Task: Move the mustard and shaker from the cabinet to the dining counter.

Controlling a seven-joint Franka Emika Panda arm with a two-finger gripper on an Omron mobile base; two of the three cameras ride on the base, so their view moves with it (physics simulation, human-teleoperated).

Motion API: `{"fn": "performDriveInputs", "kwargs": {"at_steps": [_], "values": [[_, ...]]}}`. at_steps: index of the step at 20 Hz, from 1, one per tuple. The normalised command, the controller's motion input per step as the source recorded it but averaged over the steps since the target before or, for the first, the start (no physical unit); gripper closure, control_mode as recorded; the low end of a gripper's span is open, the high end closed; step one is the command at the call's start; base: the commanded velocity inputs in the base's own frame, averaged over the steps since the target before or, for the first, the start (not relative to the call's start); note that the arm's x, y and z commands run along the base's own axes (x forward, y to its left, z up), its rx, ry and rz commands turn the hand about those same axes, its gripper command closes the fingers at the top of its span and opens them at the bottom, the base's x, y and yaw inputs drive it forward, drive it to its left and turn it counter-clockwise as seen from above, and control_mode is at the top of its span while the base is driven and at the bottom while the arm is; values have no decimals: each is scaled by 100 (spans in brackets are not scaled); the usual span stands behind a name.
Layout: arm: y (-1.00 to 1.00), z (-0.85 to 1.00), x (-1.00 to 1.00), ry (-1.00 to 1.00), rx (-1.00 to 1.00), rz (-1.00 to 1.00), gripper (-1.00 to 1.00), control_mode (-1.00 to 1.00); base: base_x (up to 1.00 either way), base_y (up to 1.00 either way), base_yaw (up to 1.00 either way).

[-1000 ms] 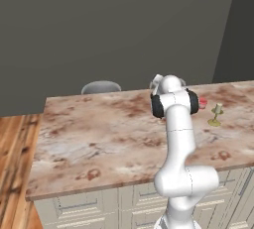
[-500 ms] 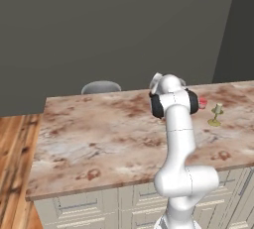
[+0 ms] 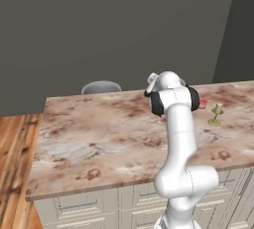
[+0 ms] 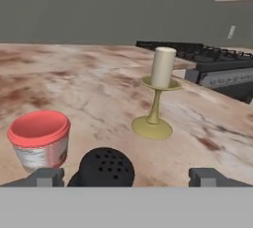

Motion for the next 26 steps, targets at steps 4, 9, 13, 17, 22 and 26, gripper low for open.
{"fn": "performDriveInputs", "kwargs": {"at_steps": [4, 9, 13, 17, 22, 26], "values": [[43, 80, -65, -12, 0, 0, -100, -100, 0, 0, 0], [47, 84, -48, -14, 0, 0, -100, -100, 0, 0, 0], [39, 77, -66, -13, 0, 6, -100, -100, 0, 0, 0], [28, 79, -98, -7, 0, 30, -100, -100, 0, 0, 0], [23, 70, -100, 0, 0, 56, -100, -100, 0, 0, 0], [13, 64, -96, 3, 2, 62, -100, -100, 0, 0, 0]]}}
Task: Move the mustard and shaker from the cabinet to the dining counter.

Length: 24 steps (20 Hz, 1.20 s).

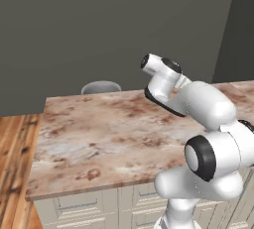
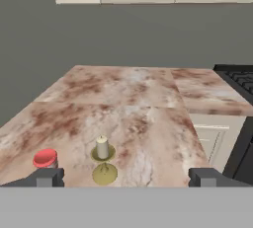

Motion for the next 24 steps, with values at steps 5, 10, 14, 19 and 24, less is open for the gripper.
{"fn": "performDriveInputs", "kwargs": {"at_steps": [5, 10, 14, 19, 24], "values": [[8, 62, -68, 22, 9, 64, -100, -100, 0, 0, 0], [21, 67, -37, 40, 17, 62, -100, -100, 0, 0, 0], [44, 41, -37, 41, 15, 57, -100, -100, 0, 0, 0], [41, 2, -11, 33, 13, 46, -100, -100, 0, 0, 0], [44, 0, 0, 24, 6, 27, -100, -100, 0, 0, 0]]}}
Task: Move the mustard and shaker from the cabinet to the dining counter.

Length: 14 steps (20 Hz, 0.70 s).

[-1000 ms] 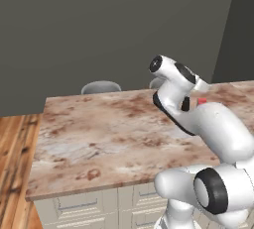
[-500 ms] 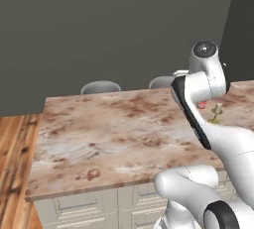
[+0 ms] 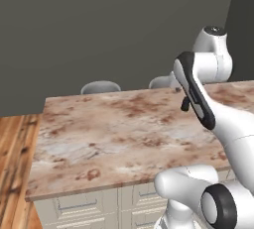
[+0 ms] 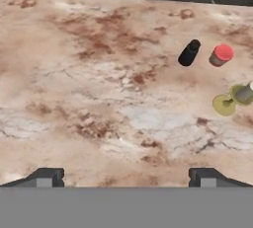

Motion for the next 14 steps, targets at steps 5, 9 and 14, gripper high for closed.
{"fn": "performDriveInputs", "kwargs": {"at_steps": [5, 9, 14], "values": [[23, 0, -1, 6, 1, 1, -100, -100, 0, 0, 0], [6, 0, -20, 0, 0, -1, -100, 100, -18, 0, -1], [0, 0, 0, 0, 0, 0, -100, 100, -100, -13, -8]]}}
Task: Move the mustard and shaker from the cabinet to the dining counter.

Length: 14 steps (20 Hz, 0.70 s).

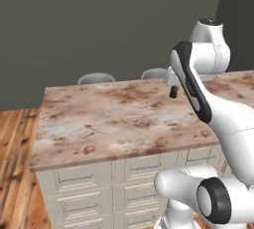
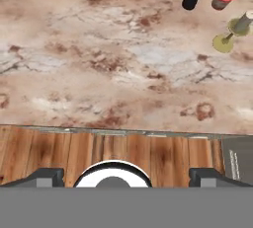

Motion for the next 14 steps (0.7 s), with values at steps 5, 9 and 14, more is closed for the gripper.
{"fn": "performDriveInputs", "kwargs": {"at_steps": [5, 9, 14], "values": [[0, 0, 0, 0, 0, 0, -100, 100, -100, -34, -15], [0, 0, 0, 0, 0, 0, -100, 100, -48, -17, -77], [0, 0, 0, 0, 0, 0, -100, 100, 0, 0, -100]]}}
